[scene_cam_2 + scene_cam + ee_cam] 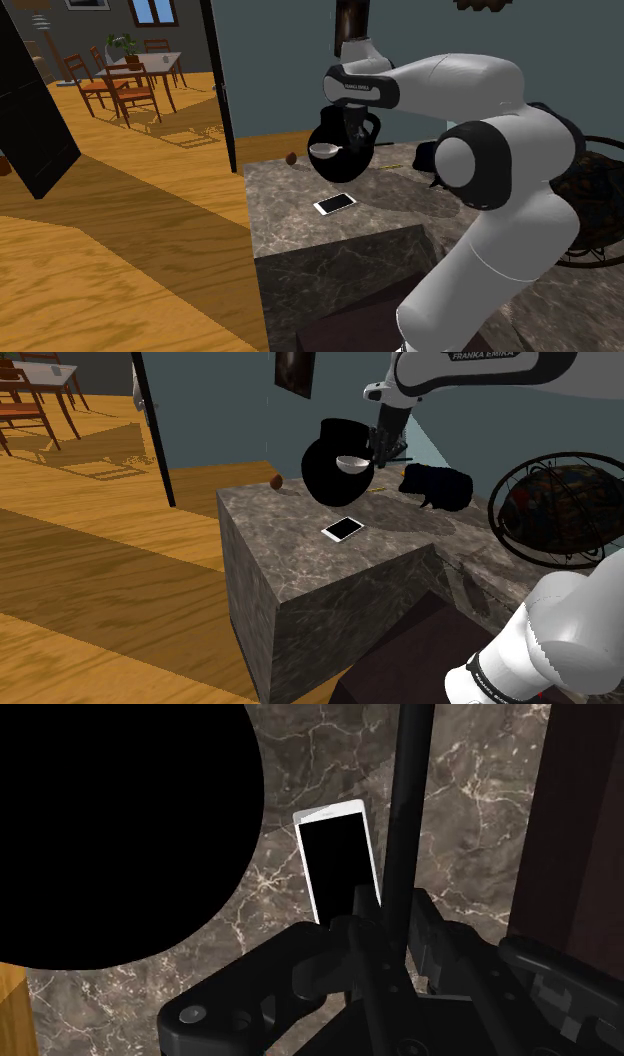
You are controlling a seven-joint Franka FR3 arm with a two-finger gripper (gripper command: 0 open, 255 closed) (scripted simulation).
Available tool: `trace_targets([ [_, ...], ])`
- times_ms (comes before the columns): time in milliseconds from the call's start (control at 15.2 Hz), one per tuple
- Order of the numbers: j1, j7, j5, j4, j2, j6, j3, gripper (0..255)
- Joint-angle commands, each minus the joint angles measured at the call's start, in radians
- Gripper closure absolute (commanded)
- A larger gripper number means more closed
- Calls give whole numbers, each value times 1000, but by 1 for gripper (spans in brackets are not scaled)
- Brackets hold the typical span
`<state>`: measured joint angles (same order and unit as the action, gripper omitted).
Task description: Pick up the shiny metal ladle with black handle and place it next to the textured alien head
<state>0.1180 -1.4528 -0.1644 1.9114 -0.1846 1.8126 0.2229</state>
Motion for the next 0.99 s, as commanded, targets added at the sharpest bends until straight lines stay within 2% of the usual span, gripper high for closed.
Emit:
trace_targets([
  [0, -18, -37, -11, 45, -45, 5, 22, 255],
  [462, -83, -175, -52, 136, -149, 18, 112, 255],
  [924, -146, -327, -92, 171, -208, 25, 218, 255],
])
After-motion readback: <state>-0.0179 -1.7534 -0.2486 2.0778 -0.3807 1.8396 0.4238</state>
